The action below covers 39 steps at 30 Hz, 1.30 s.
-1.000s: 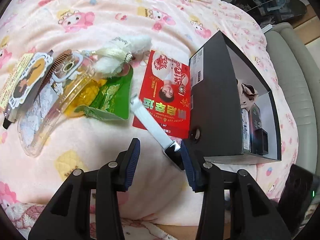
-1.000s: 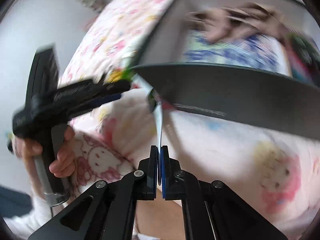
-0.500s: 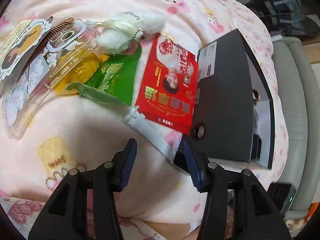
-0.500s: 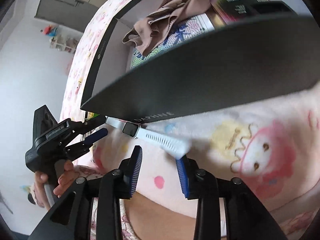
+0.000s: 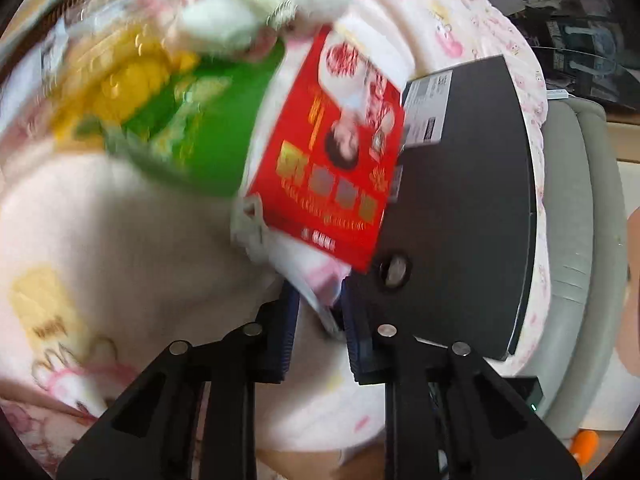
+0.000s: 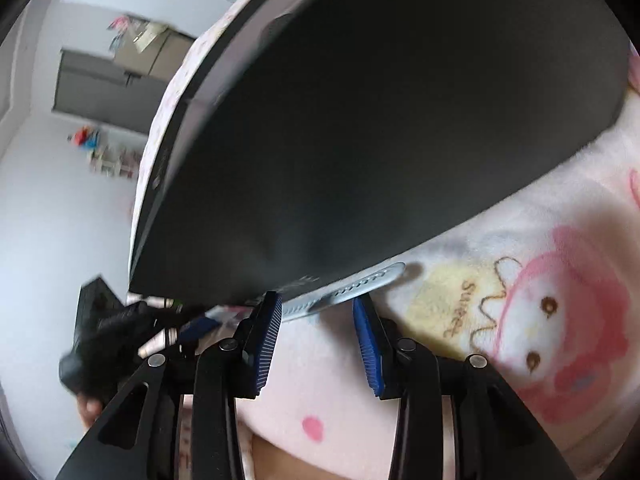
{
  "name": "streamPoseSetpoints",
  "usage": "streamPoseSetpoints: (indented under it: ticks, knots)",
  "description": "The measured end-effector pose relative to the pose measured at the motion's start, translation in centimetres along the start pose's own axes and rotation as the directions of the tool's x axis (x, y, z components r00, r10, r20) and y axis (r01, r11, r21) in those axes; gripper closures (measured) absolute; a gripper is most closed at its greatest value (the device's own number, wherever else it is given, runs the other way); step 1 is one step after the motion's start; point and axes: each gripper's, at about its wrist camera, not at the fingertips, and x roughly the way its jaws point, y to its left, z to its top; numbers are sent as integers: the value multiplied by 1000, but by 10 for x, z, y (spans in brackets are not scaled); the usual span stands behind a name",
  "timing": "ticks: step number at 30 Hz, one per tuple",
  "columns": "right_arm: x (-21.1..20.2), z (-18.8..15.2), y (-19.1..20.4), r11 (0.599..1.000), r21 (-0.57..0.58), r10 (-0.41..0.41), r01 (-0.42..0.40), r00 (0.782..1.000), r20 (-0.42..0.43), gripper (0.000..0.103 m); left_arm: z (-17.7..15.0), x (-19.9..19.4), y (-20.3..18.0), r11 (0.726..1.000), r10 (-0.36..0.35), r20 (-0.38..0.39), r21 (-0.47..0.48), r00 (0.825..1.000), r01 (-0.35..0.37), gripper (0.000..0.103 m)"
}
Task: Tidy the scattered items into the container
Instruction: 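Lift the white watch and carry it over the shoebox with the right gripper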
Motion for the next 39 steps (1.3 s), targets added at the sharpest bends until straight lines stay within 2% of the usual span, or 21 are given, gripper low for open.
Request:
streamPoseSetpoints:
  ticks: [4,6,11,13,16,20,23,25,29,32,34,36,39]
  knots:
    - [4,1,-4,999,39,6,-7,999,35,70,-1,-2,-1,999,33,26,-2,999,-33,83]
    - [12,2,-5,999,46,-9,8,1000,24,69,-1,0,-4,998,55,28,14,998,-55,83]
    - [17,0,3,999,2,-38,38,999,32,71,-6,-1,-12,992,111,56,59,992,-114,86]
    - [16,-2,7,998,-30,-48,49,998,37,92,-9,-1,-16,984,154,70,83,986,-160,87]
    - [15,-5,10,997,-55,-44,46,998,40,96,-11,1,-17,980,174,78,81,982,-180,87]
    - [12,-7,18,995,-85,-48,53,997,52,97,-10,-1,-12,990,131,72,46,989,-135,87]
    - [8,-9,25,994,-99,-31,39,997,75,97,-11,-4,-16,990,118,85,66,989,-124,90]
    - [8,-8,19,998,-50,-27,31,997,68,97,-16,-7,-22,984,138,113,98,984,-149,94]
    - [13,-1,2,997,73,25,-29,999,47,96,-19,-6,-26,977,165,121,118,979,-179,95]
    - [20,2,5,996,80,23,-27,998,52,87,-18,-4,-25,979,160,112,110,981,-172,95]
    - [22,3,7,994,95,46,-53,997,69,76,-12,-1,-25,982,153,102,97,983,-163,94]
    - [25,3,6,988,131,69,-79,994,79,74,-11,-1,-23,985,143,95,80,985,-151,94]
    - [28,4,8,986,148,64,-77,994,90,71,-11,-2,-21,985,143,95,80,985,-151,94]
